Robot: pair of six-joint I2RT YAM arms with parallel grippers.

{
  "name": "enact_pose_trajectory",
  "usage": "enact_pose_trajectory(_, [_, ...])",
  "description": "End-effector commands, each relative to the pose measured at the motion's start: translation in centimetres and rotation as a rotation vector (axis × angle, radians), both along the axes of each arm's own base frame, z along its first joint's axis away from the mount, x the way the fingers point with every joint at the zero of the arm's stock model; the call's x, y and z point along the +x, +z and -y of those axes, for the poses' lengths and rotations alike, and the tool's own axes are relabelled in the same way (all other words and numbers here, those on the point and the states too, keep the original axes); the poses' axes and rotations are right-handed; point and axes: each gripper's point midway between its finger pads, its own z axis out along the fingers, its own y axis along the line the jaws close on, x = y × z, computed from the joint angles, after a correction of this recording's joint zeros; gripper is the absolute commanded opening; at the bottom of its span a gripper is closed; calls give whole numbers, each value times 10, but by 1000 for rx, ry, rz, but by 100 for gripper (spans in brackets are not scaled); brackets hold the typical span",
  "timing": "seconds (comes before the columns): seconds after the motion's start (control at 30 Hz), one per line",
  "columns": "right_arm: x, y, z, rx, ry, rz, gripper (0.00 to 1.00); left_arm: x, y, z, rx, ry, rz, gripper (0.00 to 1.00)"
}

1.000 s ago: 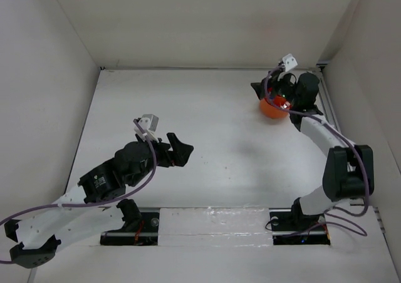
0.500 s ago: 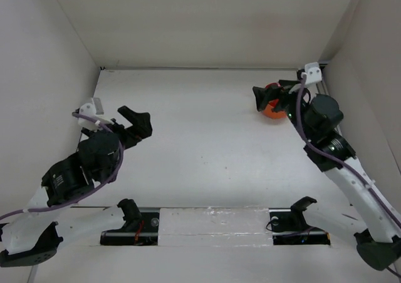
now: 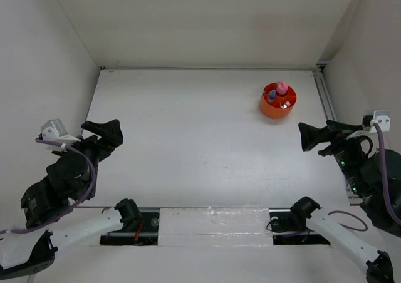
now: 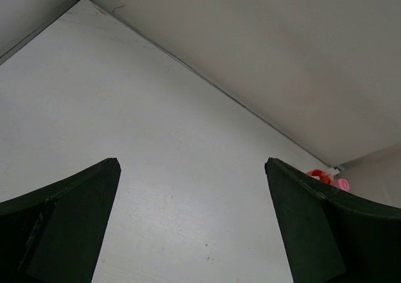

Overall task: Sort the stationery into containers
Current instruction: Reset both arms

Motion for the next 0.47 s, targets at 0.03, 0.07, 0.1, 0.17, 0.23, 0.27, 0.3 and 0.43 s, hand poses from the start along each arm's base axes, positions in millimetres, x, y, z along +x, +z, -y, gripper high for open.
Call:
enact_pose_trajectory(0.03, [-14,-19,13,-46,-16,-51,100,-1,-3,-5,-51,9,39,100])
enact_pose_trajectory(0.07, [-17,-18,15,-38,-16,-41,100,-2,-5,-6,-62,9,42,100])
enact_pose_trajectory(0.1, [-17,-21,16,-41,-16,-45,100,-5,-3,-11,-82,9,54,100])
enact_pose_trajectory(0.17, [-17,-22,18,-34,-25,-36,100,-8,-4,-14,-112,11,62,100])
enact_pose_trajectory(0.23, [-16,-26,15,-41,-13,-44,100,-11,-5,-20,-132,11,74,100])
enact_pose_trajectory(0.27, [-16,-26,16,-41,-22,-45,100,-11,-6,-22,-130,21,79,100])
enact_pose_trajectory(0.3, [-16,-26,15,-41,-11,-45,100,-11,-6,-22,-130,21,79,100])
enact_pose_trajectory(0.43, [-12,-27,14,-45,-25,-65,100,-14,-7,-26,-144,21,87,100])
